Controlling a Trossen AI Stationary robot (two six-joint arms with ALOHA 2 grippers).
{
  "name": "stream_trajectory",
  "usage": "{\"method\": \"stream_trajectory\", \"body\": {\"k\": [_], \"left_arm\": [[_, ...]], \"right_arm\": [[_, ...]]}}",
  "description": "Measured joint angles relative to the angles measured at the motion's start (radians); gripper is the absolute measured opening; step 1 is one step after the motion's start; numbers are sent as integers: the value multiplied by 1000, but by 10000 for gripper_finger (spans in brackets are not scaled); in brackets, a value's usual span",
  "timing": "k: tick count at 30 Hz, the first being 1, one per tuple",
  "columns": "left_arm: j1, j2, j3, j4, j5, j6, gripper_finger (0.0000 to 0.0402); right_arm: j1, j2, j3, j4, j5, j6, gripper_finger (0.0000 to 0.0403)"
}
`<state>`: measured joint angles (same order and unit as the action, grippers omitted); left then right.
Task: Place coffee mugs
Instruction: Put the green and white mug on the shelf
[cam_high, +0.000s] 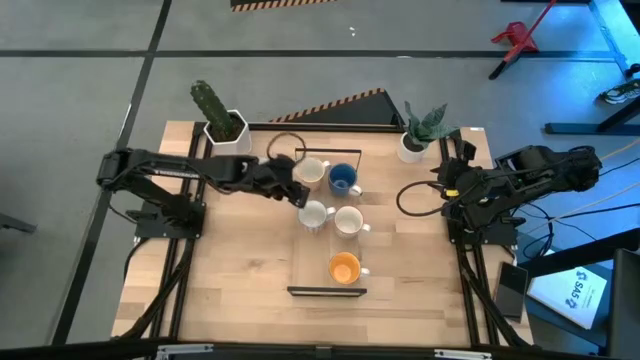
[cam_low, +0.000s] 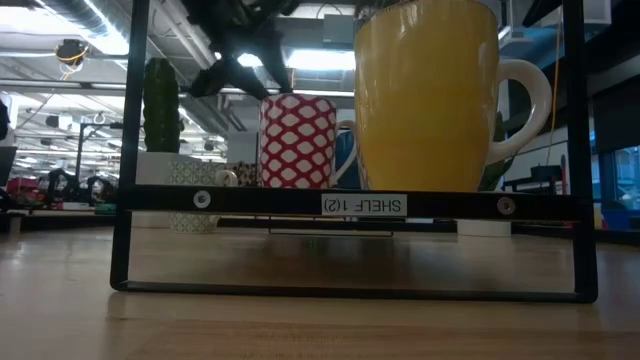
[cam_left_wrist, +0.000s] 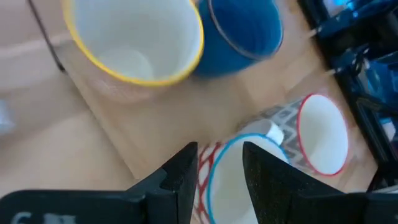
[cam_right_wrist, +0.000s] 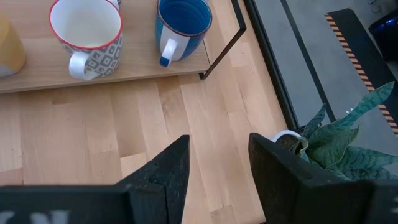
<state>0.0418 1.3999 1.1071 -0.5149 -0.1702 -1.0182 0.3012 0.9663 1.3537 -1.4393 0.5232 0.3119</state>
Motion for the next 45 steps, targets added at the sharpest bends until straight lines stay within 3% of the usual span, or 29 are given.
{"method": "stream_trajectory", "body": {"k": [6, 11, 16, 21, 26, 32, 45], "left_arm": [[58, -153, 0, -195, -30, 73, 121], [96, -245, 1, -397, -114, 290, 121], [103, -225, 0, -457, -120, 630, 122], [121, -169, 0, -481, -93, 833, 122], [156, -134, 0, -493, 22, 917, 122], [175, -125, -27, -479, 30, 1017, 122], [241, -124, -231, -377, 24, 1030, 122]], "right_arm": [[0, 0, 0, 1, 0, -2, 150], [0, 0, 0, 1, 0, -3, 150], [0, 0, 0, 1, -1, -6, 150], [0, 0, 0, 0, -19, -6, 150], [0, 0, 0, 0, -19, -6, 150], [0, 0, 0, 0, -19, -6, 150], [0, 0, 0, -2, -19, -17, 150]]}}
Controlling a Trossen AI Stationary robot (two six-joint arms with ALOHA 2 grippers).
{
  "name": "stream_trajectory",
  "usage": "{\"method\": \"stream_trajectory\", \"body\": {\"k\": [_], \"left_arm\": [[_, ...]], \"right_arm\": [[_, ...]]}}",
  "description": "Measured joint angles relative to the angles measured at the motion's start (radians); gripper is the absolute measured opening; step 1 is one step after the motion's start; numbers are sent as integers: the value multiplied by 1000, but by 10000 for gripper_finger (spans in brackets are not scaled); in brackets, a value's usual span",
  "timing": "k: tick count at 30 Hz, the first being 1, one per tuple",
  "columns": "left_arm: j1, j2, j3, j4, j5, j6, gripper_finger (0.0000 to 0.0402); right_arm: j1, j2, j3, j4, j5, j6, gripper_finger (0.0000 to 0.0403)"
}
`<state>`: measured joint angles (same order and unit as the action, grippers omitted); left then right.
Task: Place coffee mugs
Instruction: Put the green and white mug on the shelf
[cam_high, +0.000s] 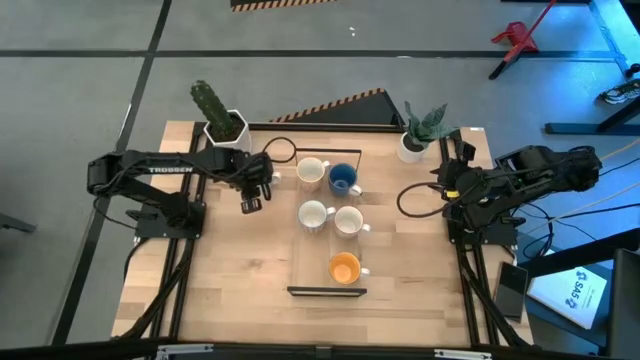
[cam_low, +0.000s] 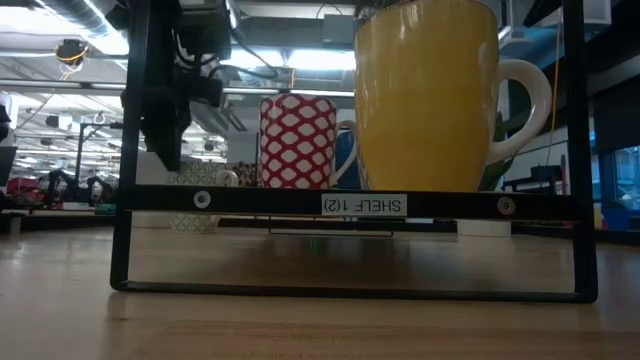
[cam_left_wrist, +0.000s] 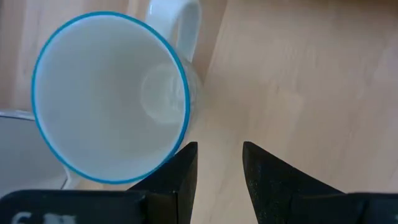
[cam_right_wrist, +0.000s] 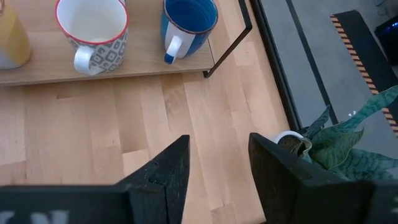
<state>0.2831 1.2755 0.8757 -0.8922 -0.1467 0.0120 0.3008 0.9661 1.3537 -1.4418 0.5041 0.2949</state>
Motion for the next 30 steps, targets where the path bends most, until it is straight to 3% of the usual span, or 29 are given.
{"method": "stream_trajectory", "body": {"k": [5, 11, 13, 19, 30], "left_arm": [[10, 0, -24, 15, -14, -18, 121], [2, -30, 2, -10, 152, -78, 121], [-12, -50, 23, -20, 137, -80, 121], [-28, -77, 81, 18, -56, 35, 121], [63, 6, 30, 41, 12, 156, 121]], "right_arm": [[0, 0, 0, 0, 0, -13, 150], [0, 0, 0, 0, -7, -13, 150], [0, 0, 0, -1, -6, -13, 150], [0, 0, 0, 0, 0, -13, 150], [0, 0, 0, 0, -2, -13, 150]]}}
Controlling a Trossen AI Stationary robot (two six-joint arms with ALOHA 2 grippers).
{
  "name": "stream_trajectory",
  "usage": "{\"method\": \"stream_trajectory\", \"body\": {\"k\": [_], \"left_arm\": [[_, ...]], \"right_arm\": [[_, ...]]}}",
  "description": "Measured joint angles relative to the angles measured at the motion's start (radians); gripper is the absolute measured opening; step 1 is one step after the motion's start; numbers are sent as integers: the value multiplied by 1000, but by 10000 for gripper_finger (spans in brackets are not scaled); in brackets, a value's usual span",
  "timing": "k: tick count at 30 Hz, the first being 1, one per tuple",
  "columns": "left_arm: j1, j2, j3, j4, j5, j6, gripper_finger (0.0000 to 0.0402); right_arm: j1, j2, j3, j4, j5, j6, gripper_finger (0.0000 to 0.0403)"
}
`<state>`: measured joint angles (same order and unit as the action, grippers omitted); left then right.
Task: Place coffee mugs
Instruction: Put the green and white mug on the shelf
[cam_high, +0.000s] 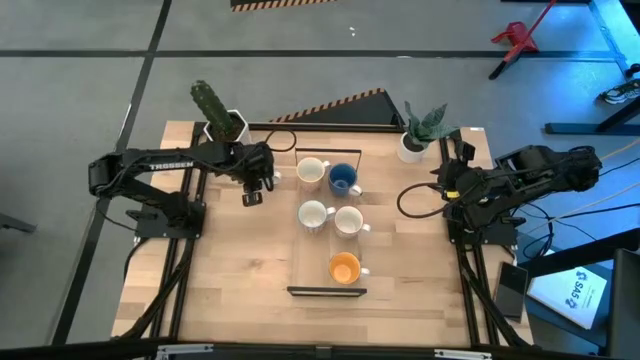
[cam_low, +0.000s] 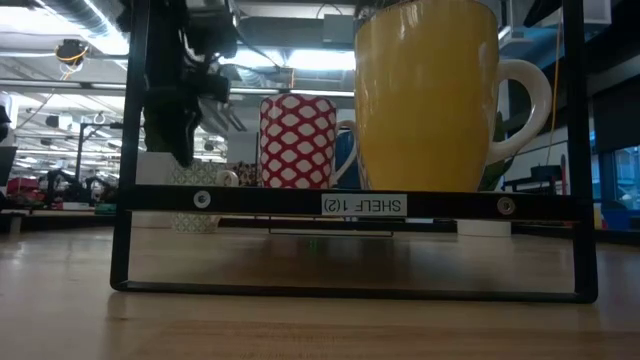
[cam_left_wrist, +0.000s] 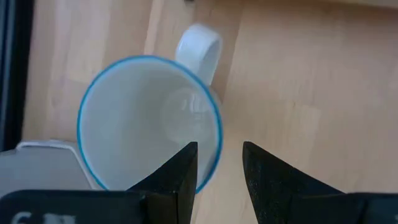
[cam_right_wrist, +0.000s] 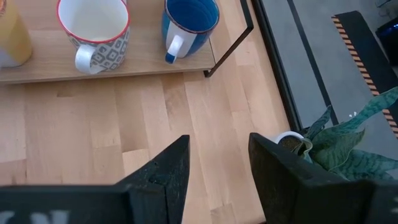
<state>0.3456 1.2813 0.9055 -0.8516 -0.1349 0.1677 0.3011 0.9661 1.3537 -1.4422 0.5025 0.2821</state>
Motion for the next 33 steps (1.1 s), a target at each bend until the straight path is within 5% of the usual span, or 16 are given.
{"method": "stream_trajectory", "body": {"k": [6, 12, 19, 33], "left_arm": [[29, 56, -19, 10, 42, 1, 110], [23, 127, -16, 11, 64, -2, 18], [-42, 112, 3, -29, 64, -84, 17], [-427, 27, 271, -243, 48, -448, 17]], "right_arm": [[0, 0, 0, 0, -9, 0, 150], [0, 0, 0, 0, -9, 0, 150], [0, 0, 0, -2, -24, -1, 150], [0, 0, 0, -1, -15, -3, 150]]}}
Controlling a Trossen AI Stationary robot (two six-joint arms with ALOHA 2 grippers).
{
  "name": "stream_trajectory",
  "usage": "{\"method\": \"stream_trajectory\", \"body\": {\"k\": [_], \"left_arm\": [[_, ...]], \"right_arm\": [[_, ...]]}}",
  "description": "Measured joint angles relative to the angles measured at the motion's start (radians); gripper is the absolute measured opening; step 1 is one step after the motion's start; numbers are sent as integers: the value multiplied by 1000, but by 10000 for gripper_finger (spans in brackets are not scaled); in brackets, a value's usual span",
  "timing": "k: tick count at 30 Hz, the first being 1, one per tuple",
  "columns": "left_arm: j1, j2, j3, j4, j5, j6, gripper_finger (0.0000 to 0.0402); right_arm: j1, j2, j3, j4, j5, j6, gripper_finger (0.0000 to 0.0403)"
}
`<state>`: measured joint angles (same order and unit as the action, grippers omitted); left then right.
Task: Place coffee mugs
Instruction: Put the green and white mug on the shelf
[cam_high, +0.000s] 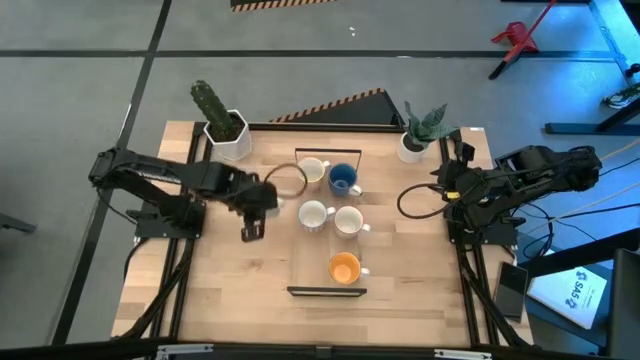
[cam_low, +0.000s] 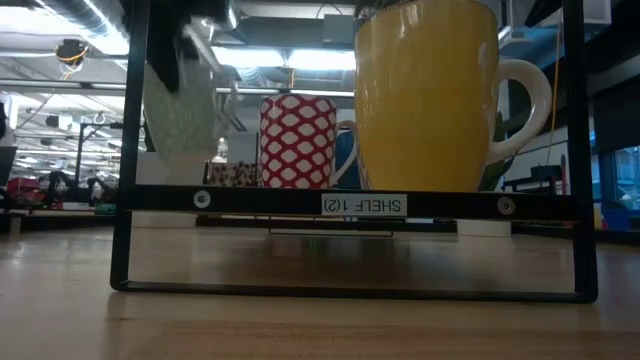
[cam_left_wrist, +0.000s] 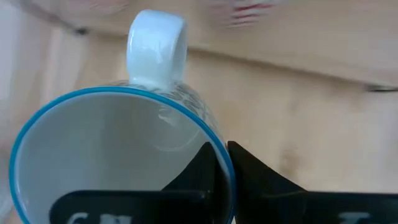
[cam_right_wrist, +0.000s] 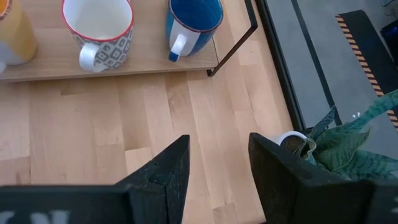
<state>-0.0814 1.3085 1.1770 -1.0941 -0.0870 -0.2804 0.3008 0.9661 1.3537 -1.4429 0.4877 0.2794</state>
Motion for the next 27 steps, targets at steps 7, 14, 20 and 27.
{"method": "stream_trajectory", "body": {"k": [7, 14, 20, 27], "left_arm": [[-216, 1, 72, 26, -16, -151, 17], [-322, 28, 79, 93, -83, -186, 17], [-334, 94, 79, 200, -43, -128, 17], [-334, 153, 79, 280, -19, -131, 17]], "right_arm": [[0, 0, 0, 4, -1, 8, 150], [0, 0, 0, 5, -1, 33, 150], [0, 0, 0, 6, -2, 48, 150], [0, 0, 0, 5, -2, 63, 150]]}}
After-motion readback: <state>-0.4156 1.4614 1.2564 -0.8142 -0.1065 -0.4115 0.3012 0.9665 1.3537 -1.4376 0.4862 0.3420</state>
